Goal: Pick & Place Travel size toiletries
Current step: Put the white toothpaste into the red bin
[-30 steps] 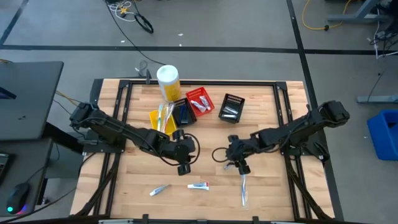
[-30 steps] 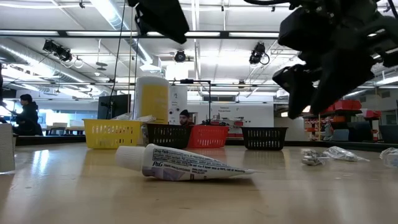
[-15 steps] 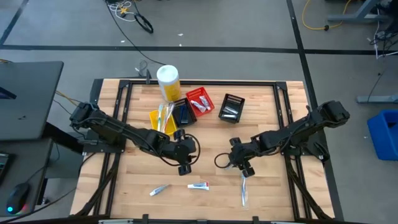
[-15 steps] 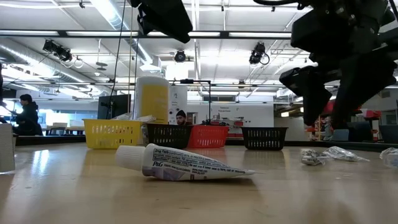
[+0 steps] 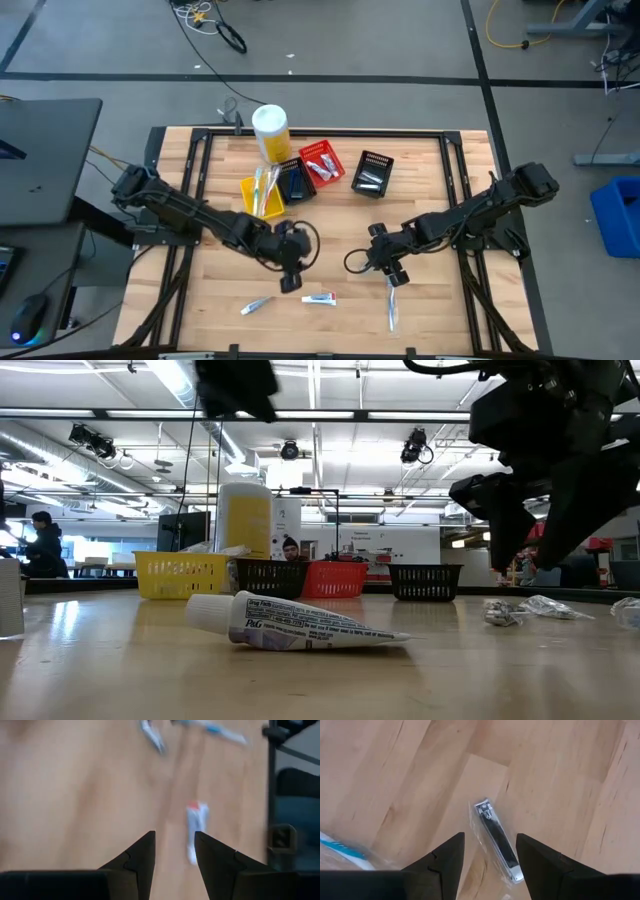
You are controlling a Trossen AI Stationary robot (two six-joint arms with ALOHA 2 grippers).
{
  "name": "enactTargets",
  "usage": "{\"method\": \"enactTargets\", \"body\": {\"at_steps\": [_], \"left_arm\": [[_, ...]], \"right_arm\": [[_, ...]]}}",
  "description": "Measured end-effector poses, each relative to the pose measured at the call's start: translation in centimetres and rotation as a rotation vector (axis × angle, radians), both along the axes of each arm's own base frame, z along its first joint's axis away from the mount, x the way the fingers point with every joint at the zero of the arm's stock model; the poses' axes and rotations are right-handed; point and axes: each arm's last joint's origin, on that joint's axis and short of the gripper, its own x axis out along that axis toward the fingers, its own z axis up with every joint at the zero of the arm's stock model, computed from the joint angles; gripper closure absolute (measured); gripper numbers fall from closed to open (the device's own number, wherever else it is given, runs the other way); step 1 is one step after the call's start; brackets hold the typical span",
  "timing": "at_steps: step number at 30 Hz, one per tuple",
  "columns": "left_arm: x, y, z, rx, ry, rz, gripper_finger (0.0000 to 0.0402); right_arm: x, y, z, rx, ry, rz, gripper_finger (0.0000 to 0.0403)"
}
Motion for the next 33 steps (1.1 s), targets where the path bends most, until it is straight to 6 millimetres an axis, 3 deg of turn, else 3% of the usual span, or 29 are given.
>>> {"method": "enactTargets", "body": {"at_steps": [7,13,23,33], "left_arm": [[-3.7,-4.2,-0.9,-0.206,0.236,0.142,0.0255],[-5.8,-6.5,-1.4,-0.220,0.251,0.221,0.0255],[-7.0,-6.3,-6.9,-0.321,0.307,0.292,0.0255],[-7.5,-6.3,-8.2,-0.241,0.239,0.230,0.0255]], "right_arm": [[0.0,0.0,0.0,0.014,0.006,-0.027,0.0214],[0.1,0.0,0.0,0.017,-0.001,-0.027,0.0217],[0.6,0.2,0.4,0.043,-0.061,-0.032,0.0219],[0.6,0.2,0.4,0.045,-0.064,-0.032,0.0222]]}}
